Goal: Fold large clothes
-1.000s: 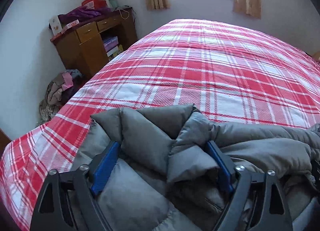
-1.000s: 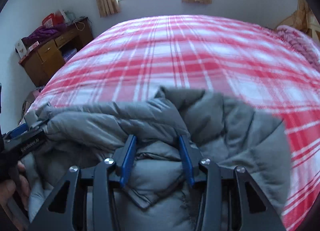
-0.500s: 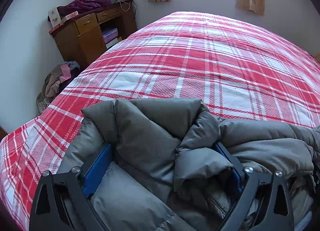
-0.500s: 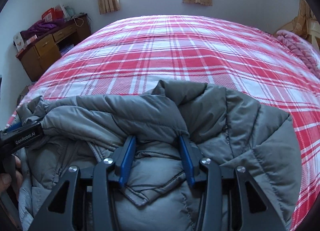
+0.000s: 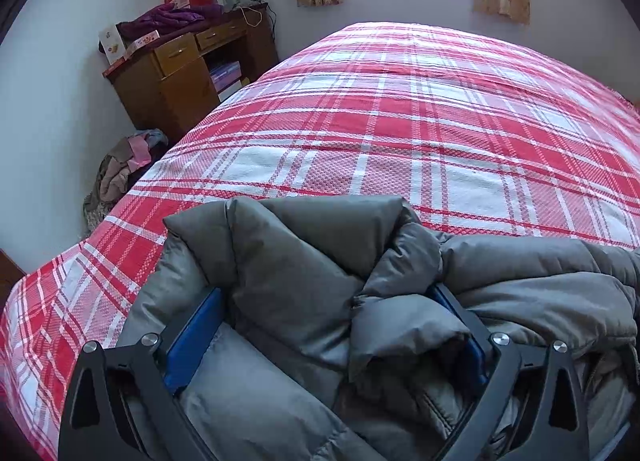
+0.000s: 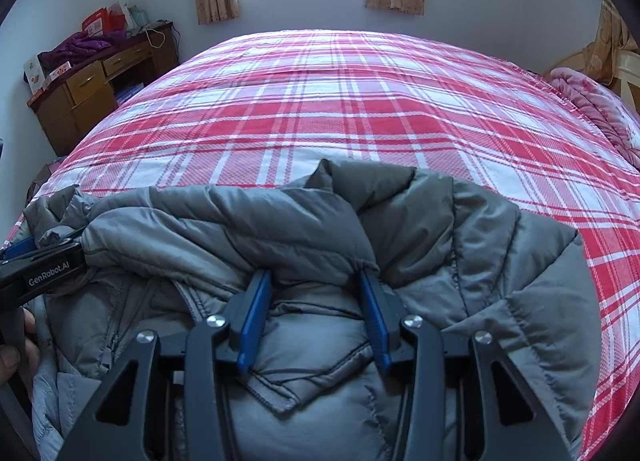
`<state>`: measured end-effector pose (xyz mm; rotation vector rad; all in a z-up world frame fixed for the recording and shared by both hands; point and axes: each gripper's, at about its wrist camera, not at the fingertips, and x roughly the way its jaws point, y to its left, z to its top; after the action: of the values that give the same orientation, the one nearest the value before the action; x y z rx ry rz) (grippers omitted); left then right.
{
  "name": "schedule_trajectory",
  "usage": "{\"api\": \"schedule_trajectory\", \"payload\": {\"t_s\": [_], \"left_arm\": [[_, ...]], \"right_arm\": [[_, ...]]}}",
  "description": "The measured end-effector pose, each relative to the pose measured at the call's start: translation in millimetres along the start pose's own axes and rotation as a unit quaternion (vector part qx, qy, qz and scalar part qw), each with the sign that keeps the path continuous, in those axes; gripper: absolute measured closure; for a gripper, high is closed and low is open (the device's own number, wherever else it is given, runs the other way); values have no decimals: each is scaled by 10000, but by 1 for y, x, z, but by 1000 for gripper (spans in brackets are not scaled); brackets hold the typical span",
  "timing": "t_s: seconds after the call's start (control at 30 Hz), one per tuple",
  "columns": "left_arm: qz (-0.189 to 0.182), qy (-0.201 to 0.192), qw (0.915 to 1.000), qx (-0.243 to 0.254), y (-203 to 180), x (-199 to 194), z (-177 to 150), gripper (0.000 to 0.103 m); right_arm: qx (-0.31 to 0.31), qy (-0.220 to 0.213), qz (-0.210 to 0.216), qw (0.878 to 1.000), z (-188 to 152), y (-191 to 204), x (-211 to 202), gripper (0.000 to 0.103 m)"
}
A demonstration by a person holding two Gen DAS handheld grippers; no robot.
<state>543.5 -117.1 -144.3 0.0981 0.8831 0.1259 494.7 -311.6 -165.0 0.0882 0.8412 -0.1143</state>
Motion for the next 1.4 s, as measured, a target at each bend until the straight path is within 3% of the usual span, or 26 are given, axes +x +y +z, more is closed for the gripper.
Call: {"api": "schedule_trajectory", "payload": {"t_s": [1.4], "left_arm": [[228,-92,9996,127,-7,-2,0,2]], "right_arm": [[-41,-12,-76,10000,0,2,2,56]]}}
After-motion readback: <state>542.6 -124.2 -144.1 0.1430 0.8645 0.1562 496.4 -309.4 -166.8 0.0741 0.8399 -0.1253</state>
